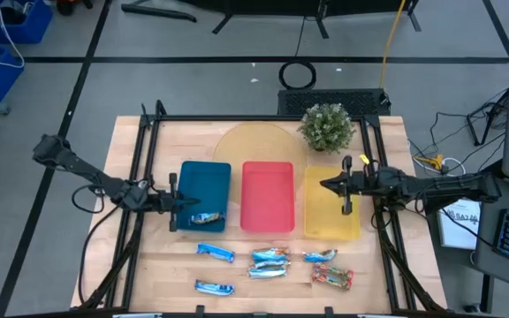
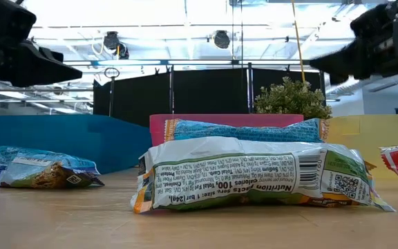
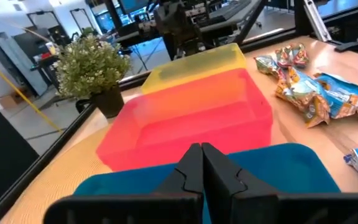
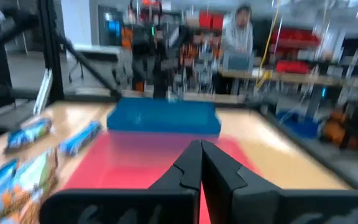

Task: Pick and place Granola Bars by type
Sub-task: Put the red granola bar into the yellow bin

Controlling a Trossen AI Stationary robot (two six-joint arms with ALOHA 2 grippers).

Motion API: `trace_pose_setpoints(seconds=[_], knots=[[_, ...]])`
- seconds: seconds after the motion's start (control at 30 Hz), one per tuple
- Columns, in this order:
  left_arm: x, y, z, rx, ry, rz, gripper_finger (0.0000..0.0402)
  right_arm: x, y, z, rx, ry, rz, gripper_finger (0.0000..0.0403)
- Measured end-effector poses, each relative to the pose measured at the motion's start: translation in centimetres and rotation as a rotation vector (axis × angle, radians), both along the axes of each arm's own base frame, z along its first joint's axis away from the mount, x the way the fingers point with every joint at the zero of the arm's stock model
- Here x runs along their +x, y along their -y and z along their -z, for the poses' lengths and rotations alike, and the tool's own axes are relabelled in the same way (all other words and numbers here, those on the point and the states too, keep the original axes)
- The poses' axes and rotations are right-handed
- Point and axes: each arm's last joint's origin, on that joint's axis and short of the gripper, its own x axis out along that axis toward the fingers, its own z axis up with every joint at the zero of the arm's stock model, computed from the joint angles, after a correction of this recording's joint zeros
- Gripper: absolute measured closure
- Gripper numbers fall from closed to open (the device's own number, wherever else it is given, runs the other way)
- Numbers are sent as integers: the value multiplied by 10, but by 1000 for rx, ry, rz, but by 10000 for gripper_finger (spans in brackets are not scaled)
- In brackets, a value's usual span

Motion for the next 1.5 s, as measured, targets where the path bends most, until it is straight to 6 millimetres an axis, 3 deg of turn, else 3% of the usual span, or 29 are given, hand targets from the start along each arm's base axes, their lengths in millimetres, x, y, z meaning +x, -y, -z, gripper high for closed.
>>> trace_pose_setpoints(seconds=[0.13, 0.23, 0.37, 0.5, 0.73, 0.93, 1.17, 1.5], knots=[[0, -1, 0, 26, 2, -12, 395, 3, -1, -2, -46, -88, 16, 403], [0, -1, -1, 62, 2, -17, 395, 10, -4, -38, -78, -139, 65, 403], [0, -1, -1, 97, 1, -15, 394, 27, -16, -71, -104, -378, 90, 403], [1, -1, -2, 100, 5, -12, 394, 48, -39, -110, -112, -602, 140, 403], [0, 0, 0, 85, -6, 15, 394, 83, -93, -140, -62, -975, 186, 403], [0, 0, 0, 33, -3, 10, 394, 102, -153, -128, 75, -1167, 183, 403], [0, 0, -1, -43, 3, 2, 394, 103, -212, -89, 237, -1231, 203, 391], [0, 0, -1, -23, 3, 1, 394, 98, -257, -43, 309, -1420, 145, 258]])
